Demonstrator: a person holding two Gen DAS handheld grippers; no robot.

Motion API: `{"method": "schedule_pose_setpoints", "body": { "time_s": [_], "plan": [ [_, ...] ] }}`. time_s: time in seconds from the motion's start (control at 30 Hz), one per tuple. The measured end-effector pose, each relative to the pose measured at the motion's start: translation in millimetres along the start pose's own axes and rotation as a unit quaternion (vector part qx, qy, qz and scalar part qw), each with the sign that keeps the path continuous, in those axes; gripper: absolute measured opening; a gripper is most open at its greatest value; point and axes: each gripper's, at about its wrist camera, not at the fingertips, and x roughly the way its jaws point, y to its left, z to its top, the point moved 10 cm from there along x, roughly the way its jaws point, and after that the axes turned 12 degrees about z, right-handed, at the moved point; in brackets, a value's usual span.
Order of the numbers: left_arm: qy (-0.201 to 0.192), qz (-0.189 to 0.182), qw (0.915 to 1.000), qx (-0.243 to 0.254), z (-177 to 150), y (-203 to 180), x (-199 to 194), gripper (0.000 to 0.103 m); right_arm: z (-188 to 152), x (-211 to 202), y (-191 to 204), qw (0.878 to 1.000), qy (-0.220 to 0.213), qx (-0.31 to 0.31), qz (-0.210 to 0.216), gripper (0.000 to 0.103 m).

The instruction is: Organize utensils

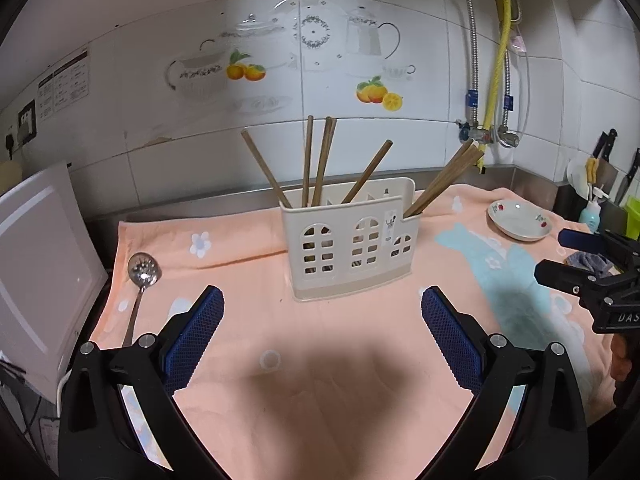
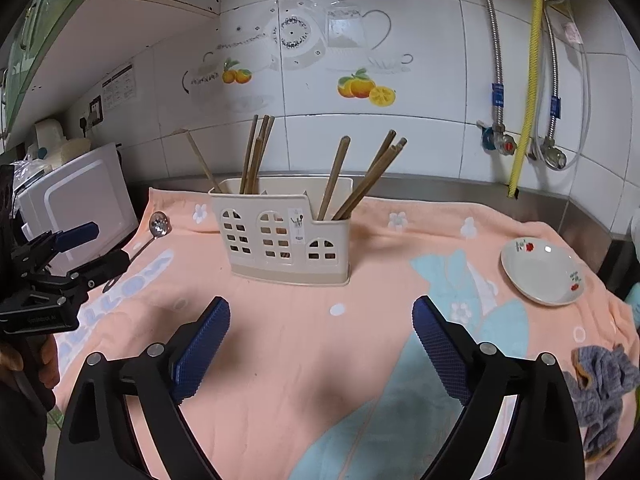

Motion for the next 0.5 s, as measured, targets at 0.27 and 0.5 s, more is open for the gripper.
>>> {"method": "schedule_pose_setpoints", "body": {
  "time_s": [0.27, 0.5],
  "plan": [
    [0.018, 0.001, 0.9996, -0.023, -13.0, 7.1, 1.9, 0.098, -7.7, -2.8, -5.3, 1.000, 0.003, 0.013, -0.005, 0.091],
    [0.033, -0.005, 0.9988, -0.036, -21.1, 8.3, 2.9, 0.098, -14.7, 0.1, -4.9, 1.000, 0.011, 0.009, -0.012, 0.091]
  ]
}}
